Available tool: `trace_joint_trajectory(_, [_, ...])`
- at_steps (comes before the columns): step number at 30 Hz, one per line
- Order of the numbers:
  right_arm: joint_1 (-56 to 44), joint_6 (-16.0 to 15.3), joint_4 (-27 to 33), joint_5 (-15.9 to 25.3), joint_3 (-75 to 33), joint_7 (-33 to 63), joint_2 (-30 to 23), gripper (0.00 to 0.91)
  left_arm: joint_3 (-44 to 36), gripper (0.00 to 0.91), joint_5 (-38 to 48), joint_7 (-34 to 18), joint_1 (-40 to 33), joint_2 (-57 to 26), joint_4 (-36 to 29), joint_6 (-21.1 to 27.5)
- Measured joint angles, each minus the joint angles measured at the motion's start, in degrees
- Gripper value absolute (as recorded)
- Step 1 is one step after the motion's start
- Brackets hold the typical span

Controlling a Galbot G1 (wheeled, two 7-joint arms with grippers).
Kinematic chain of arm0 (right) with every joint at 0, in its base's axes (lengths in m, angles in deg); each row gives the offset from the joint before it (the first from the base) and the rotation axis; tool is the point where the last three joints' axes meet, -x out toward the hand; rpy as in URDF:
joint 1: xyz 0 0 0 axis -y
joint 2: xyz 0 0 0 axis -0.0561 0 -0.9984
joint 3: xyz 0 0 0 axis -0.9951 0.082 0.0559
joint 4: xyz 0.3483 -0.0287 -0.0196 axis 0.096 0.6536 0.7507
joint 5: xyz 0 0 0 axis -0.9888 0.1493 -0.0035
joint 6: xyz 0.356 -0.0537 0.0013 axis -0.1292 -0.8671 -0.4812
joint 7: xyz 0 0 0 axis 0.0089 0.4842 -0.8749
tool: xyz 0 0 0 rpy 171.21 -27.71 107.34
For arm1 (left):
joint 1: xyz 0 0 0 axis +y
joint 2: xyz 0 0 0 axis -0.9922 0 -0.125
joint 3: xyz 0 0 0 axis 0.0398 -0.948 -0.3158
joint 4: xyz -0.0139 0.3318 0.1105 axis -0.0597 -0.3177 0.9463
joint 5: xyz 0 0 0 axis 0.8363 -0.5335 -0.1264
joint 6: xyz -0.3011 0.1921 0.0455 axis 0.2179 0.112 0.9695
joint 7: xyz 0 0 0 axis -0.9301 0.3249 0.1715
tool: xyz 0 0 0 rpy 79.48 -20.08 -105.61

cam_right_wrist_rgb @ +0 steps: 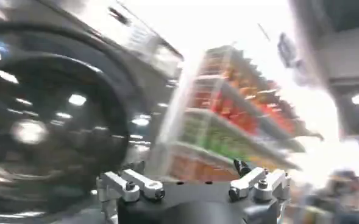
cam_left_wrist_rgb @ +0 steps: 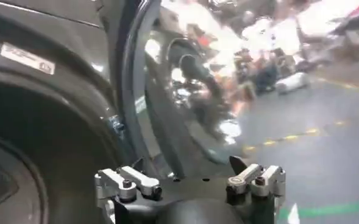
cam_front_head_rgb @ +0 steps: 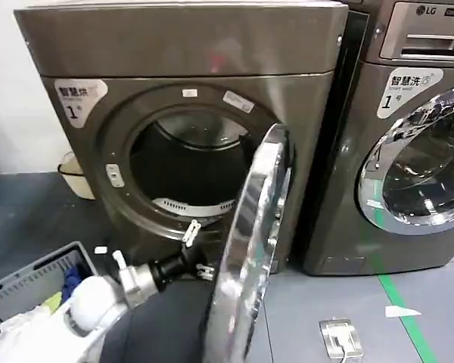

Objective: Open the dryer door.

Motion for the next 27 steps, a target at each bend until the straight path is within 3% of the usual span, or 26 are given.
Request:
trace_joint_trajectory(13, [0.73,-7.13,16.77,11.11,-12.62,7.84,5.17,0.907,-8.46,0.907,-0.35,-0.13,-7.85,4.59,2.74,0.55])
trace_joint_trajectory(19, [2.62,-7.42,22.88,14.34,-17.16,7.76,4.42,0.907,-10.86,0.907,-0.10,-0.13,-10.63,6.31,4.02,0.59])
trace_joint_trajectory(27, [2.30,-7.22,29.64,15.63,-22.01,6.88,5.45,0.907,-13.23,0.907,0.09,-0.13,-13.43,8.20,5.59,0.49])
